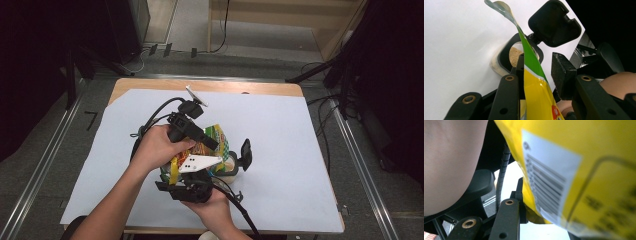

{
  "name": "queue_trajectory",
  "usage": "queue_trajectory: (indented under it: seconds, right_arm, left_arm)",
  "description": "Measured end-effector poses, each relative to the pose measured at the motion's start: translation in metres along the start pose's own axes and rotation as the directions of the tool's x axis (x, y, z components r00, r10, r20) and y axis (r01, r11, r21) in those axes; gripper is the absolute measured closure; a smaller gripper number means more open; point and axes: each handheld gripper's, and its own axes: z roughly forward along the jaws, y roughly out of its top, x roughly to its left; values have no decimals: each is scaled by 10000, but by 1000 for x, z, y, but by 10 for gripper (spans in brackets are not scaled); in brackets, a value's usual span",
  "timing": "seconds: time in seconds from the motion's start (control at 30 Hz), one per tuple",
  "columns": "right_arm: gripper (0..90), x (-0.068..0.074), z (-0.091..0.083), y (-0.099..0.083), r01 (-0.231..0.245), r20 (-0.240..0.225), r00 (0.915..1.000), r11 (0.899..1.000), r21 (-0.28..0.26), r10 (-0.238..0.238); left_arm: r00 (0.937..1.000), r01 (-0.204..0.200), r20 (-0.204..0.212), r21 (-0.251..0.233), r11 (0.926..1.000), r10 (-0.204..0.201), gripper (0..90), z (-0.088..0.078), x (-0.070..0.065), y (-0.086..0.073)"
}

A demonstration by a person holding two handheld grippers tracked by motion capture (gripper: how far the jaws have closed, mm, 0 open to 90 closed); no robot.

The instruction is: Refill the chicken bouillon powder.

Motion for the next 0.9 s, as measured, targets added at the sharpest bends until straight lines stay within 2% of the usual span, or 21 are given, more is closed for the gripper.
queue_trajectory:
  seconds: [0.23, 0.53, 0.9]
  right_arm:
    - [727, -1, 0, 0, -98, -40, 9999, 9999, 58, 98]
    - [727, -2, 1, -1, -89, -62, 9999, 9999, 85, 90]
    - [726, -3, 0, -1, -105, -43, 9999, 9999, 129, 105]
  left_arm:
    - [9999, 119, 73, 25, 9999, -119, 693, 1, 3, 0]
    - [10000, 45, 29, 71, 10000, -45, 693, 2, 4, 0]
    - [9998, 145, 140, 33, 9999, -145, 695, 3, 5, 1]
